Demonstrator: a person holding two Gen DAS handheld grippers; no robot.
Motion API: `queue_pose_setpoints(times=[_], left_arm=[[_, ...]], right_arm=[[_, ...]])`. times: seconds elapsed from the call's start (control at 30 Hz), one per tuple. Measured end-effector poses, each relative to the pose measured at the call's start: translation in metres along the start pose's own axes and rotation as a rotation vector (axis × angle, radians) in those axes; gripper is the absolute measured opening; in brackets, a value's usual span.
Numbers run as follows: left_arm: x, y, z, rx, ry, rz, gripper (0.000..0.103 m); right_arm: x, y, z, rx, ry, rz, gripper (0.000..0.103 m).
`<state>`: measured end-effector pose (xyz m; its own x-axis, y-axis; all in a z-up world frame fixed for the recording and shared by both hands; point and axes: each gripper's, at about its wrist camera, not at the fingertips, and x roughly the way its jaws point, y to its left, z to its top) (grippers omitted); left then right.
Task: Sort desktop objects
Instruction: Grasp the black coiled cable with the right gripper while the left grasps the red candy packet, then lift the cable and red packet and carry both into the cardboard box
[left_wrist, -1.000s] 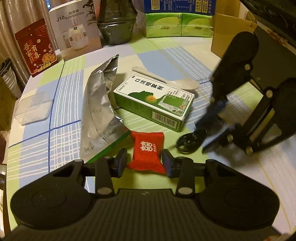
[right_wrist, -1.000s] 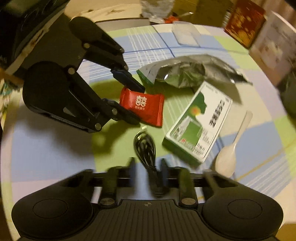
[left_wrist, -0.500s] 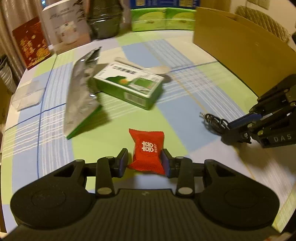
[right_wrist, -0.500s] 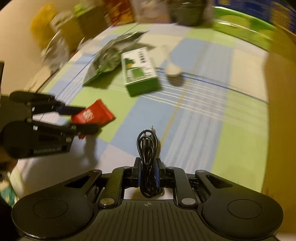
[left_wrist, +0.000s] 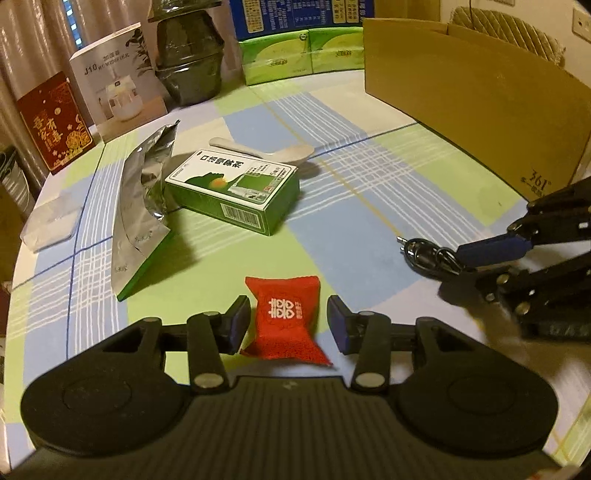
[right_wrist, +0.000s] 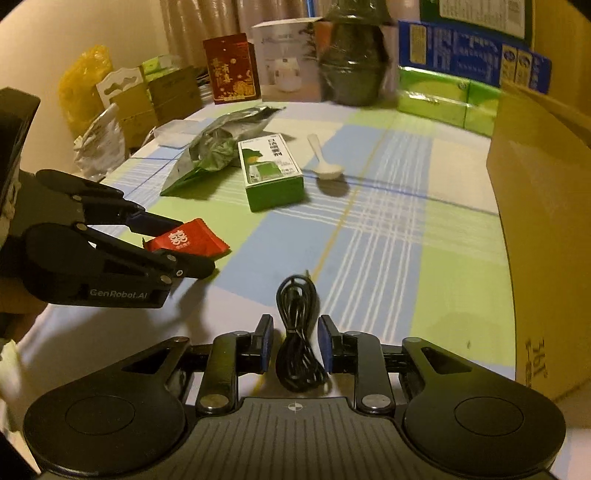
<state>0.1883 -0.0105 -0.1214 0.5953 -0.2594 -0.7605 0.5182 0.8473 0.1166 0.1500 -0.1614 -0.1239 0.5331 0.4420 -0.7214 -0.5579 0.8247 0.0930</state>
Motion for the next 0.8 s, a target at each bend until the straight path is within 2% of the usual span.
queue_pose_setpoints(times=[0.27, 0.33, 0.37, 0.43, 0.47, 0.5, 0.8], left_arm=[[0.0, 0.003, 0.0, -0.03, 0.001, -0.013, 0.041], [0.001, 0.003, 0.0, -0.041, 0.005, -0.018, 0.041], [0.001, 0.003, 0.0, -0.044, 0.006, -0.019, 0.041], [0.001, 0.004, 0.001, -0.054, 0.011, -0.03, 0.036], [0.001, 0.005, 0.001, -0.061, 0.012, -0.039, 0.028], [0.0, 0.005, 0.001, -0.066, 0.014, -0.046, 0.026], [-0.009, -0.004, 0.004, -0.038, -0.007, -0.031, 0.023]], right_arm=[[0.006, 0.004, -0.001, -0.024, -0.005, -0.018, 0.023], [0.004, 0.004, 0.0, -0.019, -0.005, -0.024, 0.015], [0.004, 0.003, 0.0, -0.014, -0.004, -0.025, 0.015], [0.003, 0.002, 0.001, -0.002, -0.002, -0.021, 0.014], [0.002, 0.002, 0.001, 0.0, -0.001, -0.018, 0.014], [0.001, 0.003, 0.001, 0.001, -0.002, -0.016, 0.013], [-0.014, -0.003, 0.007, 0.025, -0.049, -0.053, 0.013]])
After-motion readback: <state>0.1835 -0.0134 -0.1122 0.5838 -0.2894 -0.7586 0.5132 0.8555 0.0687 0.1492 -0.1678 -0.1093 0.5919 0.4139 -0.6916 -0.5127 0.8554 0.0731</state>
